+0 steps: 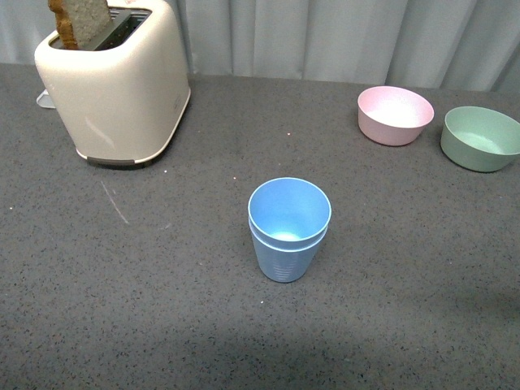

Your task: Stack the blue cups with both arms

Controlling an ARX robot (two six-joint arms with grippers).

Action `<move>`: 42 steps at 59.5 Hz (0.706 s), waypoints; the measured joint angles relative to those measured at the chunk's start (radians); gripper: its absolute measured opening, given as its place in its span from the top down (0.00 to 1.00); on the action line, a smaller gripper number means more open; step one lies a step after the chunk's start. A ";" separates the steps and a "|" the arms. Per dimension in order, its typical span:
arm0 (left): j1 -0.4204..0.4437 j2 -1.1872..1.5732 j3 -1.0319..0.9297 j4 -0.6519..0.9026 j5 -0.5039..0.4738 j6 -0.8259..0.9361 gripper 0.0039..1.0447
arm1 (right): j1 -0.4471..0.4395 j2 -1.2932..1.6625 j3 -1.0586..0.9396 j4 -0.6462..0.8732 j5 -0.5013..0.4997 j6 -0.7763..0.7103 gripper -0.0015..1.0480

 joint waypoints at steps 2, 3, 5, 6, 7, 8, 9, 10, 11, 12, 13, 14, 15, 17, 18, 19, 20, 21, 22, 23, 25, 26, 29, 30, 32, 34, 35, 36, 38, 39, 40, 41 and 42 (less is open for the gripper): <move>0.000 0.000 0.000 0.000 0.000 0.000 0.06 | -0.008 -0.026 -0.010 -0.017 -0.008 0.000 0.99; 0.000 0.000 0.000 0.000 0.000 0.000 0.06 | -0.012 -0.043 -0.015 -0.029 -0.013 0.000 0.99; 0.000 0.000 0.000 0.000 0.000 0.000 0.06 | -0.019 -0.069 -0.021 -0.047 -0.021 0.000 0.99; 0.000 0.000 0.000 0.000 0.000 0.000 0.06 | -0.023 -0.087 -0.026 -0.059 -0.026 0.000 0.99; 0.000 0.000 0.000 0.000 0.000 0.000 0.06 | -0.027 -0.104 -0.030 -0.071 -0.029 0.000 0.99; 0.000 0.000 0.000 0.000 0.000 0.000 0.06 | -0.029 -0.113 -0.032 -0.077 -0.032 0.000 0.99; 0.000 0.000 0.000 0.000 0.000 0.000 0.06 | -0.033 -0.130 -0.035 -0.090 -0.037 0.000 0.99; 0.000 0.000 0.000 0.000 0.000 0.000 0.06 | -0.035 -0.138 -0.038 -0.096 -0.038 0.000 0.99; 0.000 0.000 0.000 0.000 0.000 0.000 0.06 | -0.038 -0.154 -0.041 -0.109 -0.043 0.000 0.99; 0.000 0.000 0.000 0.000 0.000 0.000 0.06 | -0.042 -0.171 -0.045 -0.122 -0.047 0.000 0.99; 0.000 0.000 0.000 0.000 0.000 0.000 0.06 | -0.043 -0.180 -0.047 -0.129 -0.048 0.000 0.99; 0.000 0.000 0.000 0.000 0.000 0.000 0.06 | -0.047 -0.196 -0.050 -0.142 -0.053 0.000 0.99; 0.000 0.000 0.000 0.000 0.000 0.000 0.06 | -0.050 -0.212 -0.054 -0.155 -0.056 0.000 0.99; 0.000 0.000 0.000 0.000 0.000 0.000 0.06 | -0.059 -0.238 -0.059 -0.175 -0.066 0.000 0.99; 0.000 0.000 0.000 0.000 0.000 0.000 0.06 | -0.066 -0.247 -0.061 -0.183 -0.077 0.000 0.99; 0.000 0.000 0.000 0.000 0.000 0.000 0.06 | -0.083 -0.264 -0.063 -0.198 -0.106 0.000 0.99; 0.000 0.000 0.000 0.000 0.000 0.000 0.06 | -0.092 -0.274 -0.065 -0.205 -0.119 0.000 0.99; 0.000 0.000 0.000 0.000 0.000 0.000 0.06 | -0.108 -0.290 -0.068 -0.219 -0.130 0.000 0.99; 0.000 0.000 0.000 0.000 0.000 0.000 0.06 | -0.119 -0.307 -0.071 -0.233 -0.138 0.000 0.99; 0.000 0.000 0.000 0.000 0.000 0.000 0.06 | -0.124 -0.315 -0.072 -0.240 -0.140 0.000 0.99; 0.000 0.000 0.000 0.000 0.000 0.000 0.06 | -0.138 -0.348 -0.076 -0.267 -0.138 0.000 0.99; 0.000 0.000 0.000 0.000 0.000 0.000 0.06 | -0.140 -0.356 -0.077 -0.274 -0.138 0.000 0.99; 0.000 0.000 0.000 0.000 0.000 0.000 0.06 | -0.144 -0.394 -0.081 -0.307 -0.141 0.000 0.99; 0.000 0.000 0.000 0.000 0.000 0.000 0.06 | -0.144 -0.409 -0.082 -0.320 -0.143 0.000 0.99; 0.000 0.000 0.000 0.000 0.000 0.000 0.06 | -0.144 -0.431 -0.083 -0.340 -0.145 0.000 0.99; 0.000 0.000 0.000 0.000 0.000 0.000 0.06 | -0.144 -0.452 -0.084 -0.359 -0.146 0.000 0.99; 0.000 0.000 0.000 0.000 0.000 0.000 0.06 | -0.144 -0.467 -0.084 -0.372 -0.146 0.000 0.99; 0.000 0.000 0.000 0.000 0.000 0.000 0.06 | -0.144 -0.481 -0.085 -0.385 -0.145 0.000 0.99; 0.000 0.000 0.000 0.000 0.000 0.000 0.06 | -0.145 -0.502 -0.086 -0.403 -0.145 0.000 0.99; 0.000 0.000 0.000 0.000 0.000 0.000 0.06 | -0.145 -0.509 -0.087 -0.409 -0.145 0.000 0.99; 0.000 0.000 0.000 0.000 0.000 0.000 0.06 | -0.145 -0.523 -0.088 -0.422 -0.145 0.000 0.99; 0.000 0.000 0.000 0.000 0.000 0.000 0.06 | -0.145 -0.536 -0.089 -0.434 -0.145 0.000 0.99; 0.000 0.000 0.000 0.000 0.000 0.000 0.06 | -0.145 -0.543 -0.089 -0.440 -0.145 0.000 0.99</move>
